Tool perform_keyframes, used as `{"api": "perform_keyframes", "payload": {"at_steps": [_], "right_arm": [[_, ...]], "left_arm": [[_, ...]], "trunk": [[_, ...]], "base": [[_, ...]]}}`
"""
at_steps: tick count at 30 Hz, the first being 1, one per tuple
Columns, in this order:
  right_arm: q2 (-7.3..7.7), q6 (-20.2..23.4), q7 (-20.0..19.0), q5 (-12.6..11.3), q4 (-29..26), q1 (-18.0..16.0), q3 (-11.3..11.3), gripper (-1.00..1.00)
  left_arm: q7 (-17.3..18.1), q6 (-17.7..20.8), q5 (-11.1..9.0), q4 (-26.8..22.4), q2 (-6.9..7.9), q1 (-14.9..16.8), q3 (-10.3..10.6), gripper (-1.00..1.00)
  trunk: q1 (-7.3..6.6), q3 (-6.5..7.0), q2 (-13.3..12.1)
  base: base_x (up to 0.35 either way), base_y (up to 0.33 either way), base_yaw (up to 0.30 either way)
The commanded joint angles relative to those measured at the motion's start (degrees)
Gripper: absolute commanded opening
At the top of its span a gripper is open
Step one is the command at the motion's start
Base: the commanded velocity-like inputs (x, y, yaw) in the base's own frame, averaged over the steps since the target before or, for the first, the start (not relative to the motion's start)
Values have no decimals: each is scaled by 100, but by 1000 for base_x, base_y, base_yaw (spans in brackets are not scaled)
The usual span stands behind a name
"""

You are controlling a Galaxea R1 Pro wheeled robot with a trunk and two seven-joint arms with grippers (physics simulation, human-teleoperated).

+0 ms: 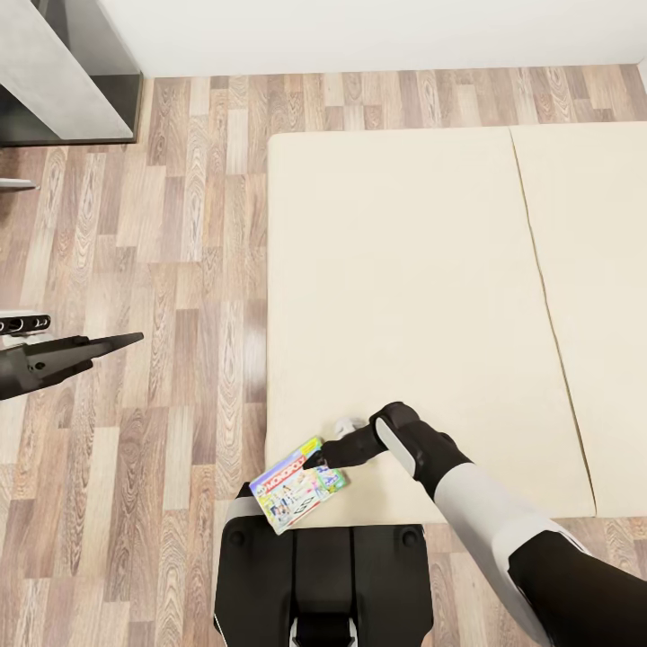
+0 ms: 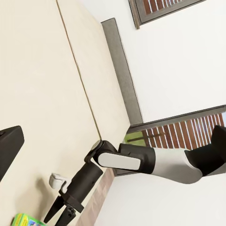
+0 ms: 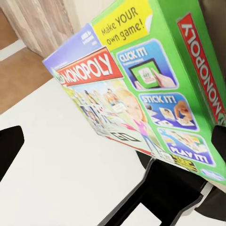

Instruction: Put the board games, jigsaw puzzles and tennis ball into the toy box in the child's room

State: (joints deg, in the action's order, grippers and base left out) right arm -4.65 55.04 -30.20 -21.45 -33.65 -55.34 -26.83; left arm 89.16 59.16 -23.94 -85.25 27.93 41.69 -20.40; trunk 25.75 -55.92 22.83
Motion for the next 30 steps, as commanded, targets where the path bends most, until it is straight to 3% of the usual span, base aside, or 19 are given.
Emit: {"api": "perform_keyframes", "payload": {"at_steps": [1, 17, 30], "right_arm": [[-6, 9, -37, 36, -1, -3, -7, 100], [-27, 7, -42, 44, -30, -3, -16, 100], [192, -7, -335, 54, -224, -3, -15, 100]], "left_arm": [[22, 61, 4, -1, 2, 1, 0, 100], [22, 61, 4, -1, 2, 1, 0, 100], [22, 61, 9, -1, 10, 2, -63, 100]], "trunk": [[4, -6, 9], [4, -6, 9], [4, -6, 9]], "base": [[0, 0, 0], [0, 0, 0], [0, 0, 0]]}}
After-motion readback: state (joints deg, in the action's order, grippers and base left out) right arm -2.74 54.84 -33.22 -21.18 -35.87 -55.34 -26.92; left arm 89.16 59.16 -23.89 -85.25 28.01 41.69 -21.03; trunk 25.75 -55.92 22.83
